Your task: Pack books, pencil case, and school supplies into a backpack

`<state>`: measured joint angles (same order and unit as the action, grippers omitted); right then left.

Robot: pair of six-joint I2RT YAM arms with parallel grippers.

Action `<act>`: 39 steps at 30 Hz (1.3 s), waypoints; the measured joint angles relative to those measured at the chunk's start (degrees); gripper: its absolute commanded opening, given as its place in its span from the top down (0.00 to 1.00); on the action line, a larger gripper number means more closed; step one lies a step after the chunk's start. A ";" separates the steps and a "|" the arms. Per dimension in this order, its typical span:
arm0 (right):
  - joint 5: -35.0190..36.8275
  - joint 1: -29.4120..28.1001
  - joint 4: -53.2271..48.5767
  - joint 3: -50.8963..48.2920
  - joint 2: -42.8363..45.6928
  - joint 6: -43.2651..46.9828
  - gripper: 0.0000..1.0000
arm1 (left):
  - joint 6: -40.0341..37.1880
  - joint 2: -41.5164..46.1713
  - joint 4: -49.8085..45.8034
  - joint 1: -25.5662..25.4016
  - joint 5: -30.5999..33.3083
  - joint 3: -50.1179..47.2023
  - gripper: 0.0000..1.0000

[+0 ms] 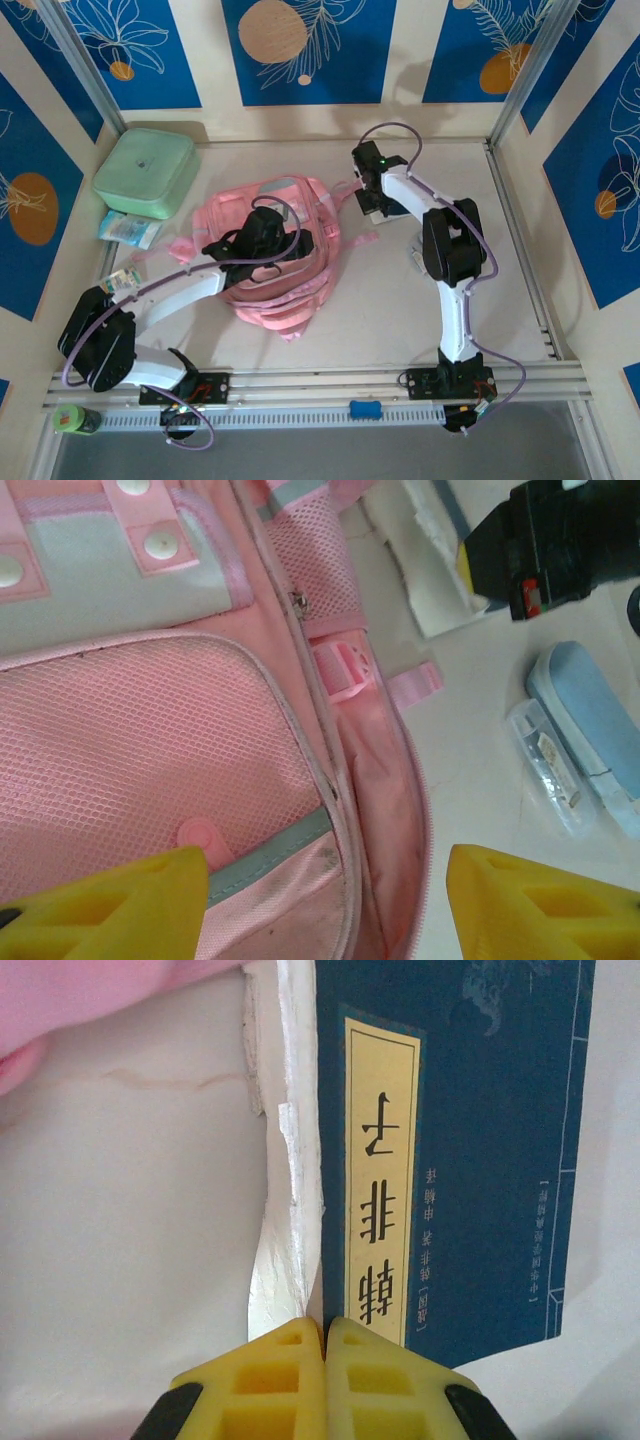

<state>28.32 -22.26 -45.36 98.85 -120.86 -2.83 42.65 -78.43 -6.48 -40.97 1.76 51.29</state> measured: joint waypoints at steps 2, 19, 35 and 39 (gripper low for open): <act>-0.76 -1.79 -1.25 -2.60 2.38 -3.39 1.00 | 0.24 0.83 0.00 0.00 -0.22 -0.02 0.36; -7.85 -16.28 -9.18 -29.18 24.37 -34.16 0.98 | 0.59 5.25 -0.39 -0.59 -1.81 -3.17 0.35; -20.65 -1.92 -1.29 -31.78 31.67 -35.01 0.53 | 9.77 2.78 2.19 -14.23 2.67 -3.34 0.37; -23.45 3.34 2.58 -29.64 23.37 -31.91 0.50 | 17.38 -2.32 4.00 -22.51 7.04 -2.64 0.37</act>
<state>4.86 -18.92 -42.78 69.21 -97.49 -34.74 60.03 -80.75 -2.48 -63.48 8.80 48.64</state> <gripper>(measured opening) 0.494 0.628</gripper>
